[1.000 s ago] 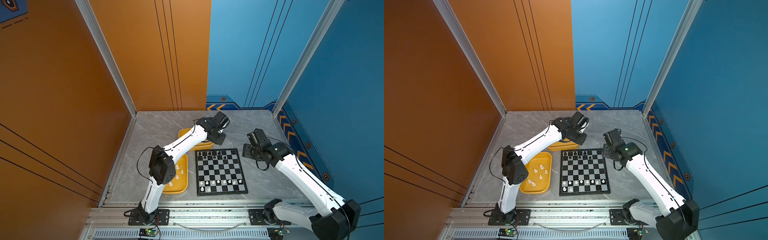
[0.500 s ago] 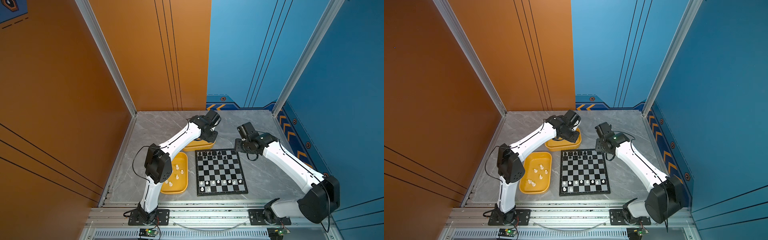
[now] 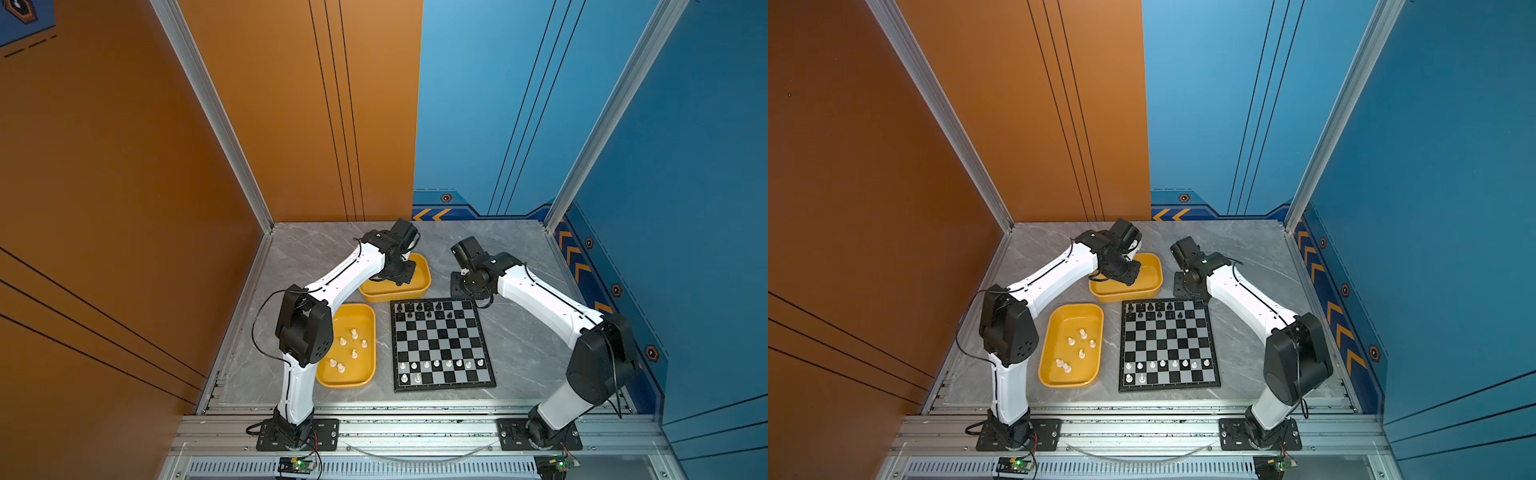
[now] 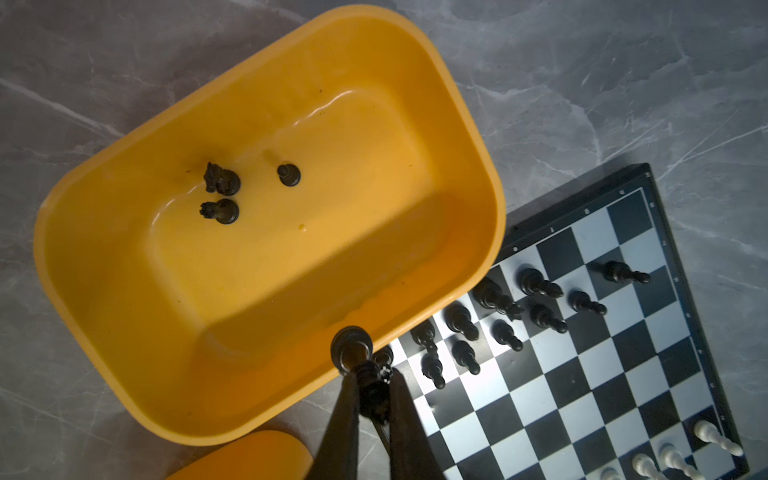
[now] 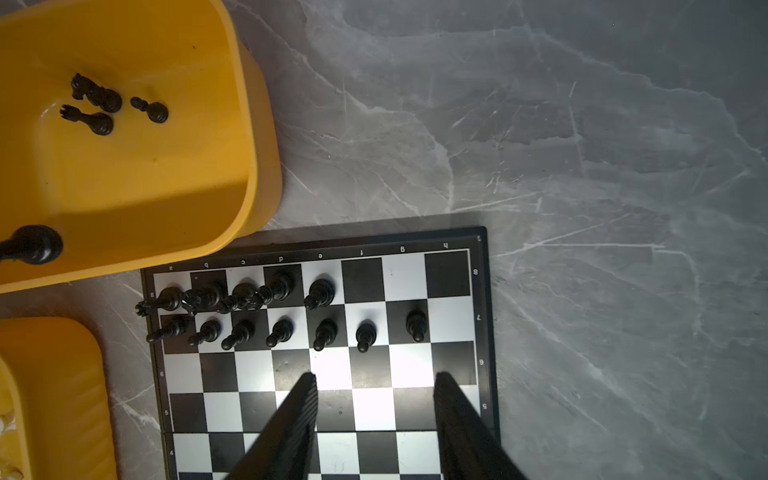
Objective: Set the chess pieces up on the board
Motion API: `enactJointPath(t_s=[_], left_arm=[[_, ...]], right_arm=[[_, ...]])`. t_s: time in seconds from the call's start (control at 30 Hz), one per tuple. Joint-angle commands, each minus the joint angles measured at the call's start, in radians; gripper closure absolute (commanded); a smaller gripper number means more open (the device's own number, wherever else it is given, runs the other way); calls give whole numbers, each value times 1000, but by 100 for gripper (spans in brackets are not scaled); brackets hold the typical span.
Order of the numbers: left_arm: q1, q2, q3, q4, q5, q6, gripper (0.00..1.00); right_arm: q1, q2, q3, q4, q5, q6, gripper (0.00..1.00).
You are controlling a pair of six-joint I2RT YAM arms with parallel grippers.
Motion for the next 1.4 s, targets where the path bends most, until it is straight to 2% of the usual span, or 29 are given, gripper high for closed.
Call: enactJointPath(t_s=[0.0, 0.4, 0.83, 1.37], left_arm=[[13, -26, -15, 26, 34, 8, 100], [46, 16, -59, 93, 63, 6, 100], [89, 95, -88, 196, 20, 20, 100], [140, 140, -133, 298, 33, 9, 100]], right_arm=[[7, 28, 52, -5, -17, -19, 51], [16, 99, 101, -26, -44, -27, 54], [19, 139, 144, -48, -44, -31, 54], [22, 205, 229, -92, -50, -48, 54]])
